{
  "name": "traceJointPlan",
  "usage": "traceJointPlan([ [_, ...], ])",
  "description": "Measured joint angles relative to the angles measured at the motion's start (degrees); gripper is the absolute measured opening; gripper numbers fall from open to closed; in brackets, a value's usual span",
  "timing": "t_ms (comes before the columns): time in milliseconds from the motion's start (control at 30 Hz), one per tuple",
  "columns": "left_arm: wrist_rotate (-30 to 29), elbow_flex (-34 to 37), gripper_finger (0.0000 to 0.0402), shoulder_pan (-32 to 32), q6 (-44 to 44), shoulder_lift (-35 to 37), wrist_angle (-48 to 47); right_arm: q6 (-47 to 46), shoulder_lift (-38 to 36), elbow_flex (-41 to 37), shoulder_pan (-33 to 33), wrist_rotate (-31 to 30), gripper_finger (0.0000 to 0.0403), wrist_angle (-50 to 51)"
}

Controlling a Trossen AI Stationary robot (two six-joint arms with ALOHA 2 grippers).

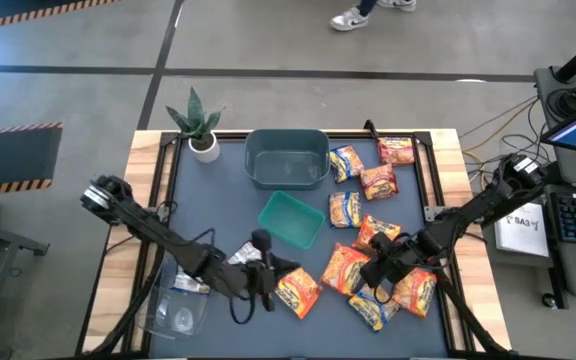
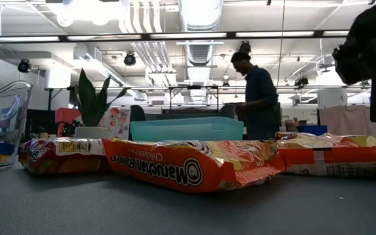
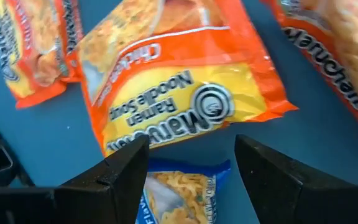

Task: Sort Maruchan noodles
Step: Put the orange noodle pack into the green bin

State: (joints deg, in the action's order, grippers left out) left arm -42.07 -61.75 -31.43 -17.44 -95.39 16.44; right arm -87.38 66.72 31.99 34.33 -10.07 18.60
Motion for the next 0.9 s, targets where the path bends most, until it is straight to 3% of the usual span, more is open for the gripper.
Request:
traceJointPlan([
  [167, 6.81, -3.53, 0.0001, 0.96, 4.14, -5.38, -0.48, 3.92, 0.00, 1.18, 0.99, -0.67, 0.0226, -0.08],
  [467, 7.80, -12.94, 0.0001, 1.81, 7.95, -15.57, -8.87, 3.57, 0.00, 4.13, 3.68, -3.78, 0.0237, -0.10],
  [900, 11.15, -16.53, 0.0001, 3.89, 13.20, -22.03, -8.92, -3.54, 0.09, 4.37, 12.59, -14.74, 0.0235, 0.29],
])
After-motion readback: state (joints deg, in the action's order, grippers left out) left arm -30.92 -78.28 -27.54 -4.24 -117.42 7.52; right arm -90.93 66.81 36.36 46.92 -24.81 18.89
